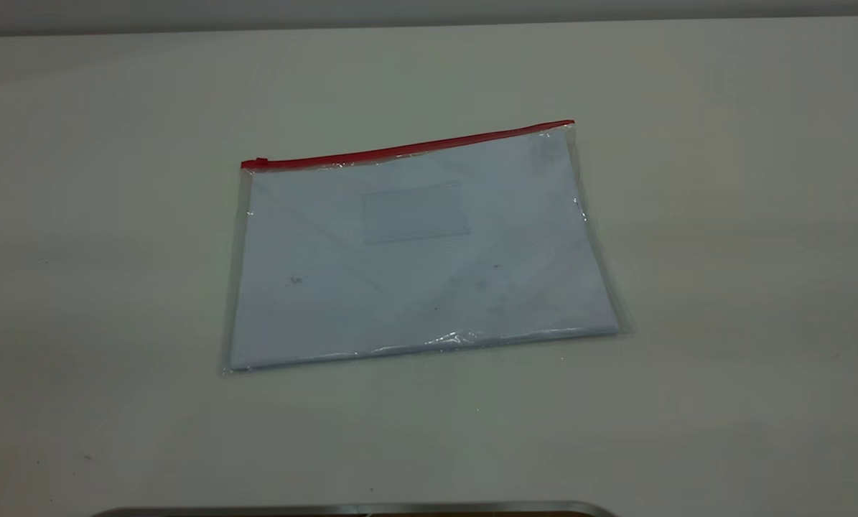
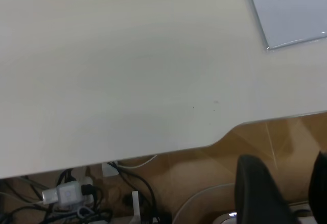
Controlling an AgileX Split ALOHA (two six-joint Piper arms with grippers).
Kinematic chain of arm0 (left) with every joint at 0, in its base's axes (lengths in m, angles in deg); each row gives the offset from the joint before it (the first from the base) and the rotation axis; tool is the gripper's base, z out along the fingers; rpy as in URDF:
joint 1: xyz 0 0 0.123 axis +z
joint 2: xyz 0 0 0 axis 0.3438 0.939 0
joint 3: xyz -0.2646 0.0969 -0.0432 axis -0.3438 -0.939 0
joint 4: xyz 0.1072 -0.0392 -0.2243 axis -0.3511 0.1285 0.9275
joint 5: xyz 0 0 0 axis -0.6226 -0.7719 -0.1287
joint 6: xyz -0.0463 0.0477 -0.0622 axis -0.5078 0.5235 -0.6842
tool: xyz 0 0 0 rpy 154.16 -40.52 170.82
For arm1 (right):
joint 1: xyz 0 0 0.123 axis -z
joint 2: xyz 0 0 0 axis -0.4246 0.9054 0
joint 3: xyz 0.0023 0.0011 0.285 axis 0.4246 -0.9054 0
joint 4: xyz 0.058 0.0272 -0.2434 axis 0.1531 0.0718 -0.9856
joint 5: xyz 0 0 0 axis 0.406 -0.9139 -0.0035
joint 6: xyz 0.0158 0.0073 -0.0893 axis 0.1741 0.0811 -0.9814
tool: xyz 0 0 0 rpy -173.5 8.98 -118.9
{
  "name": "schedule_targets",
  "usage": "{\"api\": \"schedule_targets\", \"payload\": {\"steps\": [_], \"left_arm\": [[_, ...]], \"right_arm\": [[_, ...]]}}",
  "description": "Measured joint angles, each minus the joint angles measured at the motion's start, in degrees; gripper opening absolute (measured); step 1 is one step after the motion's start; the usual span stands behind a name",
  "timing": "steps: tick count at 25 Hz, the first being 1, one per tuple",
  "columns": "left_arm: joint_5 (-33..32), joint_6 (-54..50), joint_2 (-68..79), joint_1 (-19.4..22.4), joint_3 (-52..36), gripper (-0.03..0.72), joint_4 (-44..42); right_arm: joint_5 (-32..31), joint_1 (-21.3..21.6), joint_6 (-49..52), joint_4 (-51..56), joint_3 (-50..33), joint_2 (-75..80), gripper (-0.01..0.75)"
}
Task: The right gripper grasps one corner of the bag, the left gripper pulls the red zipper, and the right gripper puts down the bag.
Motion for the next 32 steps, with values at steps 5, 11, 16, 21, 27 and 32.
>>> {"api": "schedule_targets", "payload": {"steps": [5,11,16,21,27,32], "left_arm": [[0.02,0.00,-1.98,3.25,0.00,0.318,0.22],[-0.08,0.00,-12.48,12.58,0.00,0.318,0.16],[-0.73,-0.05,-13.80,12.68,0.00,0.318,0.32],[-0.89,-0.05,-13.80,12.33,0.00,0.318,0.27],[-0.89,-0.05,-13.80,12.20,0.00,0.318,0.27],[-0.89,-0.05,-13.80,12.12,0.00,0.318,0.27]], "right_arm": [[0.10,5.85,0.00,0.49,-0.02,-3.82,0.375],[-0.23,7.73,0.00,0.51,-0.02,-11.39,0.375],[-0.23,7.49,0.00,1.13,-0.02,-11.39,0.375],[-0.23,7.49,0.00,1.30,-0.02,-11.39,0.375],[-0.23,7.49,0.00,1.30,-0.02,-11.39,0.375],[-0.23,7.49,0.00,1.34,-0.02,-11.39,0.375]]}}
